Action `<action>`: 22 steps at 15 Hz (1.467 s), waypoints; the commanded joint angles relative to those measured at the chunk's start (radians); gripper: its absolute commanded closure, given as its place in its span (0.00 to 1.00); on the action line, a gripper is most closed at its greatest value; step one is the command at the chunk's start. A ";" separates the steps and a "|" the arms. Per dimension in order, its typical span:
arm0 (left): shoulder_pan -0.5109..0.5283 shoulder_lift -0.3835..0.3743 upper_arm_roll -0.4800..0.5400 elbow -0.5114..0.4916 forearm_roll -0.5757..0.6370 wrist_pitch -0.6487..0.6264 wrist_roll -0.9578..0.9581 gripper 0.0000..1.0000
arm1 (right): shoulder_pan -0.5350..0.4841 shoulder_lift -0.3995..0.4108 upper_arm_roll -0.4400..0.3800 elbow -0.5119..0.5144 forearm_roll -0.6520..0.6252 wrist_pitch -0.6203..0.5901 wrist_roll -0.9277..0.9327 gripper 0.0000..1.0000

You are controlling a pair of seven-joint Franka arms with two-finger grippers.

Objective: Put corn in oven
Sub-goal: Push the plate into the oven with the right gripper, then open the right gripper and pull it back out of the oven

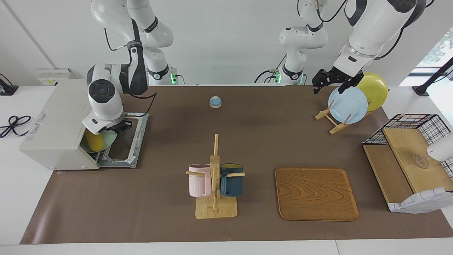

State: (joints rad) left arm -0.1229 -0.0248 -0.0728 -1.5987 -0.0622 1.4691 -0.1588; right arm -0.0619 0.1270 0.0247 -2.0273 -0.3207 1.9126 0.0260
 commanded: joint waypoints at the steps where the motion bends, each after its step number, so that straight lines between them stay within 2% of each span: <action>1: 0.008 -0.004 -0.002 0.010 0.007 -0.012 0.015 0.00 | -0.021 -0.020 0.015 -0.040 -0.003 0.025 -0.014 0.75; 3: 0.008 -0.004 -0.002 0.010 0.007 -0.013 0.015 0.00 | -0.022 -0.020 0.015 -0.040 -0.001 0.025 -0.014 0.52; 4: 0.008 -0.004 -0.002 0.010 0.007 -0.013 0.015 0.00 | -0.021 -0.020 0.015 -0.040 -0.001 0.025 -0.015 0.48; 7: 0.008 -0.004 -0.002 0.010 0.007 -0.012 0.015 0.00 | -0.009 -0.015 0.023 -0.005 0.002 0.013 -0.005 0.47; 12: 0.008 -0.004 -0.002 0.010 0.007 -0.013 0.015 0.00 | 0.033 -0.013 0.024 0.050 0.078 -0.035 0.002 0.48; 13: 0.008 -0.004 -0.002 0.010 0.007 -0.012 0.015 0.00 | 0.054 -0.010 0.024 0.056 0.100 -0.029 0.012 0.53; 16: 0.008 -0.004 -0.002 0.010 0.007 -0.012 0.015 0.00 | 0.103 -0.007 0.024 0.042 0.147 0.055 0.112 0.94; 17: 0.008 -0.004 -0.002 0.010 0.007 -0.013 0.015 0.00 | 0.123 -0.004 0.024 0.030 0.164 0.090 0.156 1.00; 19: 0.008 -0.004 -0.002 0.010 0.007 -0.013 0.015 0.00 | 0.158 0.014 0.024 -0.010 0.170 0.161 0.234 1.00; 22: 0.008 -0.004 -0.002 0.010 0.007 -0.013 0.015 0.00 | 0.160 0.081 0.024 -0.037 0.169 0.243 0.276 1.00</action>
State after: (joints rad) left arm -0.1229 -0.0248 -0.0728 -1.5987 -0.0622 1.4691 -0.1588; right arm 0.1119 0.1692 0.0477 -2.0442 -0.1676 2.1013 0.2821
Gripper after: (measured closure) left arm 0.000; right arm 0.991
